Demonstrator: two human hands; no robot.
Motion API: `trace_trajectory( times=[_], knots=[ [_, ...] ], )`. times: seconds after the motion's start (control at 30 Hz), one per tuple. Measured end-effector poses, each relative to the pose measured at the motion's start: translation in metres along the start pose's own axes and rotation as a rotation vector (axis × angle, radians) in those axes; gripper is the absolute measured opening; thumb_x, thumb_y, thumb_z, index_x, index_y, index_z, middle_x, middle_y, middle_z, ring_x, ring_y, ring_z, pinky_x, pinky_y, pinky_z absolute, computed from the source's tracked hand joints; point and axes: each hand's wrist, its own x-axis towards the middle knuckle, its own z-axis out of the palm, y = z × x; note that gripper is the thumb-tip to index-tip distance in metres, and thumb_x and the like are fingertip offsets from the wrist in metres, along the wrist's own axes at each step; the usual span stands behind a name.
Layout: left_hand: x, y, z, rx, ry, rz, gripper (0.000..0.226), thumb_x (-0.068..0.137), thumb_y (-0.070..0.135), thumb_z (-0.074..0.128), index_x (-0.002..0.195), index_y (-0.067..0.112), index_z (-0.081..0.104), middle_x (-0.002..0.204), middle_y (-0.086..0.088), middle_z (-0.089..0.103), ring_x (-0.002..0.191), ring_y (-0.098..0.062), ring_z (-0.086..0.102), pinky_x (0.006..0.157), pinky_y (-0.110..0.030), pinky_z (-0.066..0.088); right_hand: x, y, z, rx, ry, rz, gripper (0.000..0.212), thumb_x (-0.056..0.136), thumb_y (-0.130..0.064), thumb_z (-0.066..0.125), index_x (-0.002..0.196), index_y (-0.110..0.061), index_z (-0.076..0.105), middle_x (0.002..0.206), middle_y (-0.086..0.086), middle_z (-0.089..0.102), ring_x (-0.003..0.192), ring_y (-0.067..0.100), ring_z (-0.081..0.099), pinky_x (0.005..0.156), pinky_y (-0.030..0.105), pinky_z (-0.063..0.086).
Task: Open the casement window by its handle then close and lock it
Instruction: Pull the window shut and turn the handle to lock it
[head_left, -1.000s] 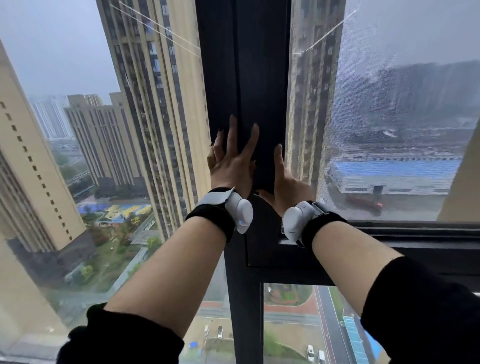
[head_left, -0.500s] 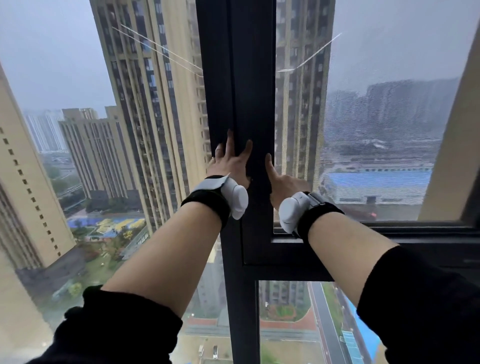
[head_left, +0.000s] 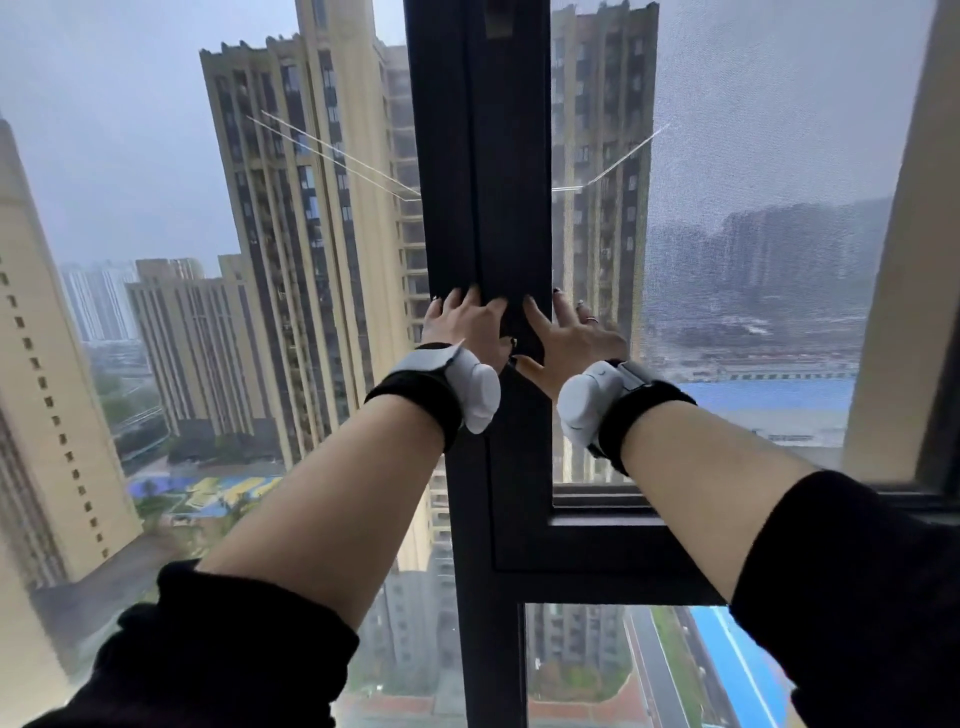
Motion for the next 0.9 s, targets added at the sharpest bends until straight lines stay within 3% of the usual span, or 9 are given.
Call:
trace_trajectory(
  times=[0.13,0.47,0.9],
  knots=[
    [0.008,-0.004,-0.014,-0.031,0.04,0.021,0.056,0.088,0.038,0.049,0.139,0.024,0.03,0.149,-0.007,0.03,0.142,-0.028,0.018,0.117,-0.044,0.014,0.01,0.002,-0.021,-0.006,0.02,-0.024,0.072,0.087,-0.059,0.039,0.146,-0.033,0.006,0.158,0.005,0.014,0.145,0.03,0.016,0.115,0.051,0.019],
    [0.042,-0.01,-0.062,-0.038,0.194,0.081,0.064,0.092,0.041,0.043,0.146,0.026,0.012,0.158,-0.006,0.009,0.146,-0.024,0.007,0.118,-0.041,0.009,0.053,0.0,-0.079,-0.013,0.167,-0.069,0.063,0.094,-0.049,0.034,0.147,-0.032,0.005,0.159,0.003,0.009,0.147,0.028,0.006,0.118,0.05,0.01],
    [0.088,0.012,-0.121,-0.058,0.411,0.165,0.061,0.094,0.04,0.039,0.146,0.026,0.011,0.158,-0.004,0.011,0.146,-0.021,0.008,0.12,-0.041,0.009,0.104,0.013,-0.143,-0.047,0.382,-0.026,0.062,0.095,-0.048,0.03,0.147,-0.033,-0.002,0.16,-0.004,-0.003,0.148,0.023,-0.005,0.118,0.049,0.003]
  ],
)
